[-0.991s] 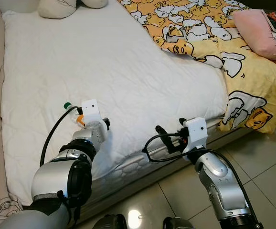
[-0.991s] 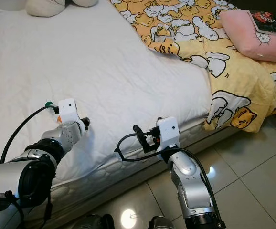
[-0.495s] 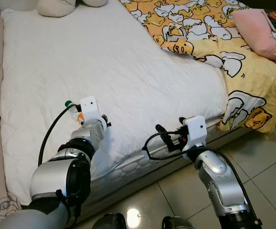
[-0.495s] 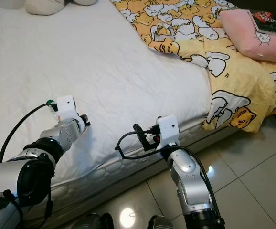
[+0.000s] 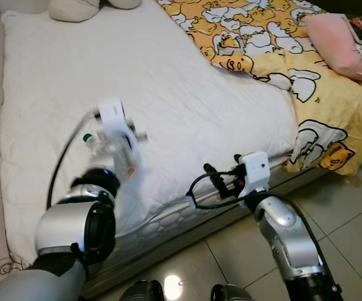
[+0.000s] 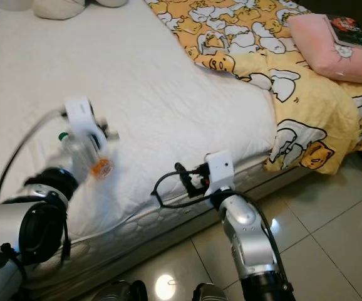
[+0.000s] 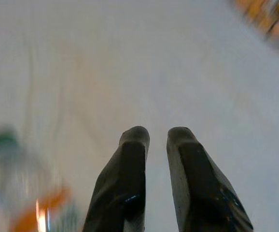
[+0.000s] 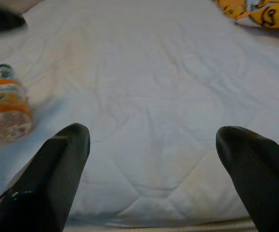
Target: Clean up the room
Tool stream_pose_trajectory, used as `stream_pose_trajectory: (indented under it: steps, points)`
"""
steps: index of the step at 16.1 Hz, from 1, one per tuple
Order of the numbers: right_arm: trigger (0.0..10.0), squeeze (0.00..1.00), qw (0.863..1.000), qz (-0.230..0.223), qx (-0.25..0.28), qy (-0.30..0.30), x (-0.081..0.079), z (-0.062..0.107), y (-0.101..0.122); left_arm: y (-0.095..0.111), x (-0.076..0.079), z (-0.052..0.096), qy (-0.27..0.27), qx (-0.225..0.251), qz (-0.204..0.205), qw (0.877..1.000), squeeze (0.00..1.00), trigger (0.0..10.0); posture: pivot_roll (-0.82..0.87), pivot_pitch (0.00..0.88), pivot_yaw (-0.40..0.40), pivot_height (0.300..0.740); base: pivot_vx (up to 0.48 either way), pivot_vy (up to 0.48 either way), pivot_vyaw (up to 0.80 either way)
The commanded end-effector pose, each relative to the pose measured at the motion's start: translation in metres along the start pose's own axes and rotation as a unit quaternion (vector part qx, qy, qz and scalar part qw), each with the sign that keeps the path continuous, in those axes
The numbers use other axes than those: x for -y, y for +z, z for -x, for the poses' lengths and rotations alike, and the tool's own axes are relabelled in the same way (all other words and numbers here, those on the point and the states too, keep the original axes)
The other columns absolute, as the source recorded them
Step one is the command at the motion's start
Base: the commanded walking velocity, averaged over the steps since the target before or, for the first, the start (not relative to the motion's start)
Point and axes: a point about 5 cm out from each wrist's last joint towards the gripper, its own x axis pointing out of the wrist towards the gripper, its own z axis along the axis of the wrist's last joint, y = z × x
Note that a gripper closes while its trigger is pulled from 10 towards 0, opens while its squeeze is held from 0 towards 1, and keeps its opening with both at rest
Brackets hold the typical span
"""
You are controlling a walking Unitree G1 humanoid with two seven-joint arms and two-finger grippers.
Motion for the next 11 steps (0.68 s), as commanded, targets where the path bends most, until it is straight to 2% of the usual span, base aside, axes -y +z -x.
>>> stream_pose_trajectory:
  steps: [1,4,5,6,7,8,9,11]
  points:
    - [10.0,0.0,1.0,-0.006,0.008,-0.003,0.002,-0.001,0.002,0.006,0.0,0.0,-0.01,0.017,-0.015,1.0,0.0,0.0,-0.12,0.05,0.011,0.74,0.0,0.0,0.0]
    - [10.0,0.0,1.0,-0.006,0.008,-0.003,0.002,-0.001,0.002,0.006,0.0,0.0,-0.01,0.017,-0.015,1.0,0.0,0.0,-0.12,0.05,0.011,0.74,0.0,0.0,0.0]
    - [10.0,0.0,1.0,-0.007,0.008,-0.003,0.002,-0.001,0.002,0.009,-0.002,0.001,-0.014,0.032,-0.025,0.999,0.0,0.0,-0.12,0.05,0.011,0.74,0.0,0.0,0.0]
    - [10.0,0.0,1.0,-0.006,0.011,-0.004,0.003,-0.005,0.003,0.006,-0.015,0.014,-0.018,0.096,-0.074,0.992,0.0,1.9,-0.09,0.039,0.003,0.74,0.0,0.0,0.0]
    - [10.0,0.0,1.0,-0.006,0.012,-0.004,0.003,-0.006,0.004,0.005,-0.018,0.019,-0.018,0.111,-0.086,0.99,0.0,10.0,-0.09,0.038,0.002,0.74,0.0,0.0,0.0]
    - [10.0,0.0,1.0,-0.005,0.015,-0.004,0.002,-0.007,0.006,0.001,-0.02,0.019,-0.013,0.103,-0.074,0.992,0.07,10.0,-0.09,0.036,0.001,0.74,0.0,0.0,0.0]
    - [10.0,0.0,1.0,-0.003,0.019,-0.006,0.002,-0.008,0.007,-0.001,-0.021,0.019,-0.006,0.1,-0.065,0.993,1.0,10.0,-0.09,0.036,0.001,0.74,0.0,0.0,0.0]
    - [10.0,0.0,1.0,-0.003,0.024,-0.01,0.003,-0.009,0.009,-0.003,-0.02,0.025,0.006,0.13,-0.088,0.988,1.0,10.0,-0.09,0.035,-0.001,0.74,0.0,0.0,0.0]
